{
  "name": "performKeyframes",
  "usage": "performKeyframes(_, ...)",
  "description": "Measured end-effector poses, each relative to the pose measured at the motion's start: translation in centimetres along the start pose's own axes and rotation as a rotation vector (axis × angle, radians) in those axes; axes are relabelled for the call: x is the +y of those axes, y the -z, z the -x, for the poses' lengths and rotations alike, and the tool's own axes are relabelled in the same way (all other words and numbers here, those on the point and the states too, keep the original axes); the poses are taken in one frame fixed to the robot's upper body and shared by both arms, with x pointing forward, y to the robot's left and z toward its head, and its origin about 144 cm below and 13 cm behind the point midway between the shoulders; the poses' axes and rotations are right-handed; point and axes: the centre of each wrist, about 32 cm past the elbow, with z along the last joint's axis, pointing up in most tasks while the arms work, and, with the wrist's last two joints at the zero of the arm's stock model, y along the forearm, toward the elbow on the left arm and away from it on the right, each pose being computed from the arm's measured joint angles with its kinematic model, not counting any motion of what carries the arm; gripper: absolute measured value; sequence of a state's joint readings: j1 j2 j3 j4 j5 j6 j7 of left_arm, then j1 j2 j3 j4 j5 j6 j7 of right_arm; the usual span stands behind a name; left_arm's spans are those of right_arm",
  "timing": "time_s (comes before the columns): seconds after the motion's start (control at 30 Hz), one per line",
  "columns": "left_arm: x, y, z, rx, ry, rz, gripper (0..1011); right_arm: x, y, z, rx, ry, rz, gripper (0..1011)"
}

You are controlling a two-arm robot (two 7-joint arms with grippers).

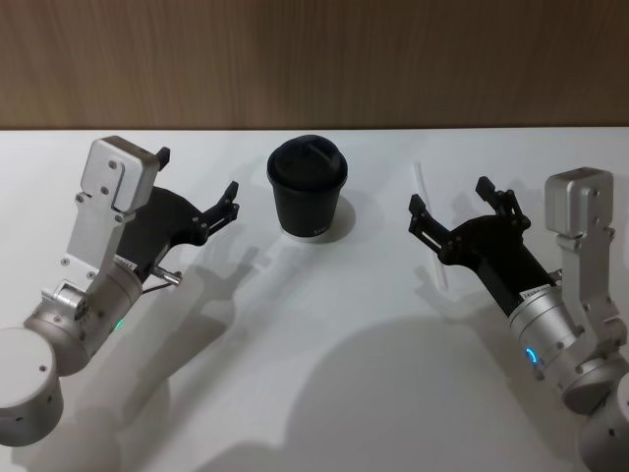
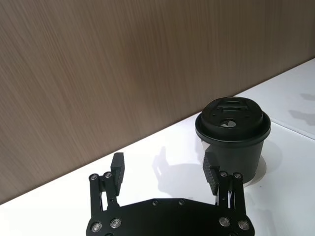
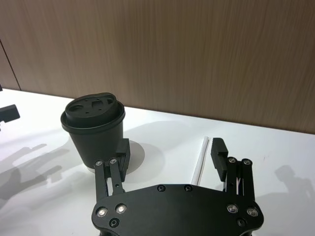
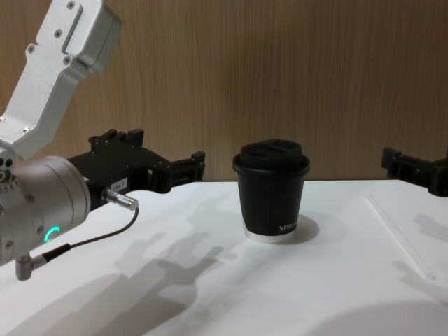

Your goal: Pick up the straw with one hand, pass it to the other hand, and insert it into the cup.

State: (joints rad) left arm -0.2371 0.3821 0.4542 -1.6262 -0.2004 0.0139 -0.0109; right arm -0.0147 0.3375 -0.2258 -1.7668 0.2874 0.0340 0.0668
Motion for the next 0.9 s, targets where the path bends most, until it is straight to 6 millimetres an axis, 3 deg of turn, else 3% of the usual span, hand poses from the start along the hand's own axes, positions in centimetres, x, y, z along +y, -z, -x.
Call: performKeyframes(0.9,0.0,0.0,0.0,0.0,0.0,0.0,1003,0.0,0.0,0.0,0.0,0.0,0.0,1001)
